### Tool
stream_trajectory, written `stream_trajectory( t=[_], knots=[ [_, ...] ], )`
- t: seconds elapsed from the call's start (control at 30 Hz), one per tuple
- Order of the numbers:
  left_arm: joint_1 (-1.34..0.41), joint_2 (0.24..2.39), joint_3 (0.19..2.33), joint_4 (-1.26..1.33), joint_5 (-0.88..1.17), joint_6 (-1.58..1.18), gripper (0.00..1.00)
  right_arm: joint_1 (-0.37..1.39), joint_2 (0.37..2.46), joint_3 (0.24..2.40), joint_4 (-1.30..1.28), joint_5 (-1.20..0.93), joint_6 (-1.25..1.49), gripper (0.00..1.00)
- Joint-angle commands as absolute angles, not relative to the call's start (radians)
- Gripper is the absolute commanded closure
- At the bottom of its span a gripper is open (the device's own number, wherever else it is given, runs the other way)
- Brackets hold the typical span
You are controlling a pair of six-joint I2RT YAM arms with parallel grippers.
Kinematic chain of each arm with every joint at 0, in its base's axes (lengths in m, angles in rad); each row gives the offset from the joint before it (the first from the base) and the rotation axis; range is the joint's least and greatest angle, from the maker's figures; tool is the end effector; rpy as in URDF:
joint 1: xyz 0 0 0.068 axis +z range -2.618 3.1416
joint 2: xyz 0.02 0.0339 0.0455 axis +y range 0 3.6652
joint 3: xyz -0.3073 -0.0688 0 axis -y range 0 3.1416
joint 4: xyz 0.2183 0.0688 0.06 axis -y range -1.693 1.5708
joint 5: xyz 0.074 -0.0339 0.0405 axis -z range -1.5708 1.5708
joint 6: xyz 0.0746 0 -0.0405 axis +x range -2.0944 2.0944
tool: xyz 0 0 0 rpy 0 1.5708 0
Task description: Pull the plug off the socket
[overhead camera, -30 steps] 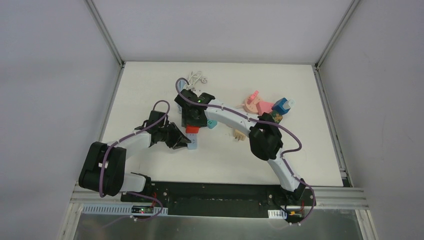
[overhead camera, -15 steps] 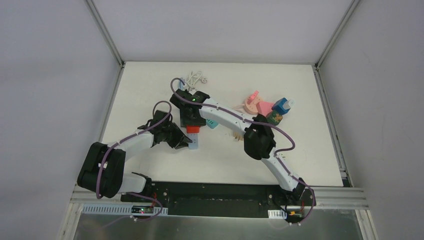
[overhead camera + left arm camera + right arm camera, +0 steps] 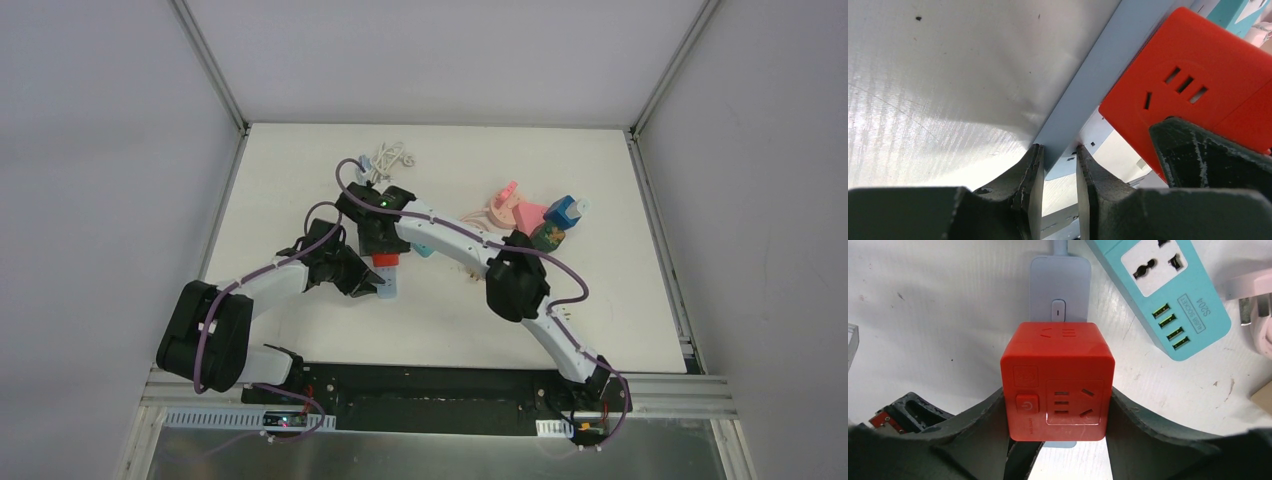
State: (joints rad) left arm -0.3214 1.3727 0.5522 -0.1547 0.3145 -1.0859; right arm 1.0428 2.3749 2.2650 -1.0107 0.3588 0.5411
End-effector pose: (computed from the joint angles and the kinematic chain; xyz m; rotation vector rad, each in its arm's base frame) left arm 0.2143 -0.0957 0.1760 -0.9024 2.6039 -0.8794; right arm 0.2884 0.4424 0.2329 -0.5354 2.5201 0.0916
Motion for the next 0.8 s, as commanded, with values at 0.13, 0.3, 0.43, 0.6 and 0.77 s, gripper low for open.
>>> stream_trajectory(
  t=[0.13,0.3,0.43,0.6,0.77],
  knots=[
    [-0.364,1.524,0.445,-0.237,0.189,-1.142,0.99,0.959,2.077,2.018,-0.775,0.139,0.549,1.00],
    [-0.364,1.548,0.442,-0.236,0.209,-1.150,1.00,1.031,2.288,2.333,-1.045,0.368,0.480,1.00],
    [-0.364,1.556,0.437,-0.235,0.219,-1.148,1.00,1.014,2.304,2.378,-1.093,0.346,0.492,1.00],
    [-0.364,1.544,0.442,-0.243,0.220,-1.137,1.00,0.970,2.124,2.151,-0.902,0.260,0.525,1.00],
    [-0.364,1.506,0.471,-0.230,0.233,-1.118,0.98,0.944,2.041,2.100,-0.897,0.296,0.532,1.00]
  ],
)
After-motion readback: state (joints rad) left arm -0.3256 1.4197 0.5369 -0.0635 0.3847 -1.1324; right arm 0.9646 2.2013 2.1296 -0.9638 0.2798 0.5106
